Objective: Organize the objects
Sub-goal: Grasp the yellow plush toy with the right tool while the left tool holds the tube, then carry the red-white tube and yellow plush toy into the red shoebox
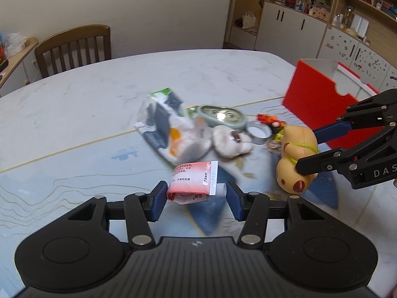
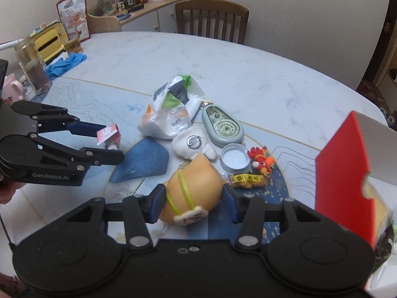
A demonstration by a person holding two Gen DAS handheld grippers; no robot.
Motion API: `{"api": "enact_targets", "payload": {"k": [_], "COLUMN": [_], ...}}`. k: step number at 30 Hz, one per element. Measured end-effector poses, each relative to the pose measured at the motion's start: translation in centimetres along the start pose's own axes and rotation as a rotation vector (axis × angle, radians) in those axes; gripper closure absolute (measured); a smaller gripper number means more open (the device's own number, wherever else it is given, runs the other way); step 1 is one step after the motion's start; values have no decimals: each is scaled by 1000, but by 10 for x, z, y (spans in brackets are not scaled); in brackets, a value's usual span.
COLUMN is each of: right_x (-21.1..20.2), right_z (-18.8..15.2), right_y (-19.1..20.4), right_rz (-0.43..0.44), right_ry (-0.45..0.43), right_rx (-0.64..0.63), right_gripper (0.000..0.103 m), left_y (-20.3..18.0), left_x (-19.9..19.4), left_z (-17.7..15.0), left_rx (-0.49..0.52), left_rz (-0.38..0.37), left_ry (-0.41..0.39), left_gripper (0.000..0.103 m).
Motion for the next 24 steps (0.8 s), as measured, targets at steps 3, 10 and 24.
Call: {"api": "enact_targets", "payload": {"k": [3, 10, 24], "right_x": [-17, -57, -119], "right_z": [-5, -13, -25], "right_y": [-5, -30, -115], "right_rz": [7, 30, 1], "right_ry": [-13, -66, -182], "right_rx": [12, 59, 149], "right_gripper": [55, 54, 54], "left_y": [-16, -61, -170], "left_x": [-8, -27, -38], "left_z": [5, 29, 84], "left_rx": [18, 69, 210], "left_rz": [-15, -57, -124], "left_ry": [-4, -32, -79], "left_gripper": [53, 53, 53]}}
Point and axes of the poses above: each gripper's, at about its wrist camera, not at the fingertips, and x roughly the way its jaws point, y to its left, z to its top, the point moved 9 cm from there along x, roughly the way its jaws point, and after that the axes turned 7 degrees about y, right-handed, at the moved point
